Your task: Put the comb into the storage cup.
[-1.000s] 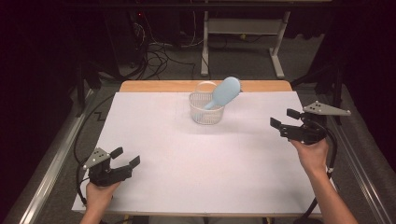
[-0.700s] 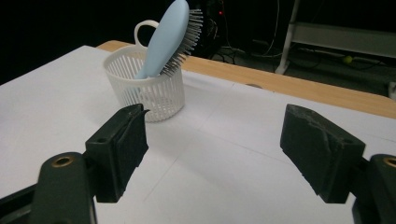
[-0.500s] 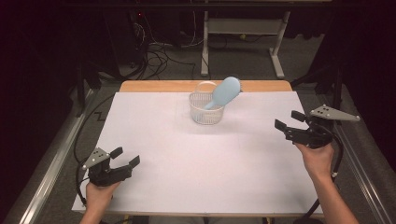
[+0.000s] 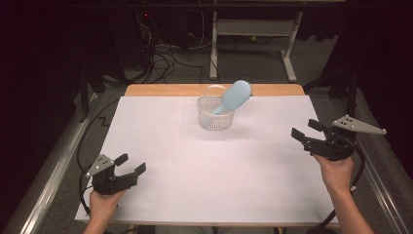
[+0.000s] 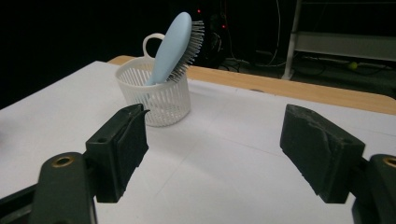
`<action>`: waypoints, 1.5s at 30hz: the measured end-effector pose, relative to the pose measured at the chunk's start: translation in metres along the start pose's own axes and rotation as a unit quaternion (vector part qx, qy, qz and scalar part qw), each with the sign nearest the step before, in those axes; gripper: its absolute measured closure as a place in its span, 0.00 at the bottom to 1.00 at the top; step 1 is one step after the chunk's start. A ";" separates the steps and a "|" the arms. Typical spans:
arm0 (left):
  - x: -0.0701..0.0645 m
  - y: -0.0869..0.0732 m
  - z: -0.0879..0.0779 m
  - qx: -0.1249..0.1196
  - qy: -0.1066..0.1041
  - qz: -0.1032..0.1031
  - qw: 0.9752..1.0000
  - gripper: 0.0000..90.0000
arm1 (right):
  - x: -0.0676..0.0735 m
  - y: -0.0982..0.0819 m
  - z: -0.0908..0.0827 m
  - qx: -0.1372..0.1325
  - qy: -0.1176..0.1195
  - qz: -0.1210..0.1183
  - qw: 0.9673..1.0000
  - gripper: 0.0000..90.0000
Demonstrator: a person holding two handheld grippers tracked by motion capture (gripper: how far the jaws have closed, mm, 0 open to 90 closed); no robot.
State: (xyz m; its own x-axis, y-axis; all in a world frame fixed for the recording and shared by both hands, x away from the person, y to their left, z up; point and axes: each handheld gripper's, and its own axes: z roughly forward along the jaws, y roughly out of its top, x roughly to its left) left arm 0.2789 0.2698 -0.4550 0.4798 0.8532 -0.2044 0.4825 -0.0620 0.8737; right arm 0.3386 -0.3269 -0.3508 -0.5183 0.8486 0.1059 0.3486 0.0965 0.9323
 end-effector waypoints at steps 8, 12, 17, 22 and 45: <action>-0.001 0.000 -0.001 -0.001 -0.001 0.000 1.000 0.20 | 0.002 -0.005 -0.007 -0.009 -0.001 -0.002 1.000 0.26; -0.001 0.000 -0.001 -0.002 -0.002 0.001 1.000 0.20 | 0.003 -0.007 -0.010 -0.013 0.000 -0.003 1.000 0.26; -0.001 0.000 0.000 -0.001 -0.001 0.001 1.000 0.20 | 0.005 -0.011 -0.013 -0.021 -0.001 -0.006 1.000 0.26; -0.001 0.000 0.000 -0.001 -0.002 0.001 1.000 0.20 | 0.009 -0.014 -0.014 -0.025 0.001 -0.010 1.000 0.26; -0.002 0.000 -0.001 -0.002 -0.002 0.001 1.000 0.20 | 0.018 -0.031 -0.027 -0.045 0.007 -0.015 0.999 0.24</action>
State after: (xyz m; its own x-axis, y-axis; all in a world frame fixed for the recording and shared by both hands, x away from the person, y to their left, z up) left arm 0.2777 0.2686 -0.4540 0.4842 0.8509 -0.2040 0.4784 -0.0622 0.8759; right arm 0.2976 -0.3284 -0.3687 -0.5390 0.8382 0.0829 0.2626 0.0737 0.9621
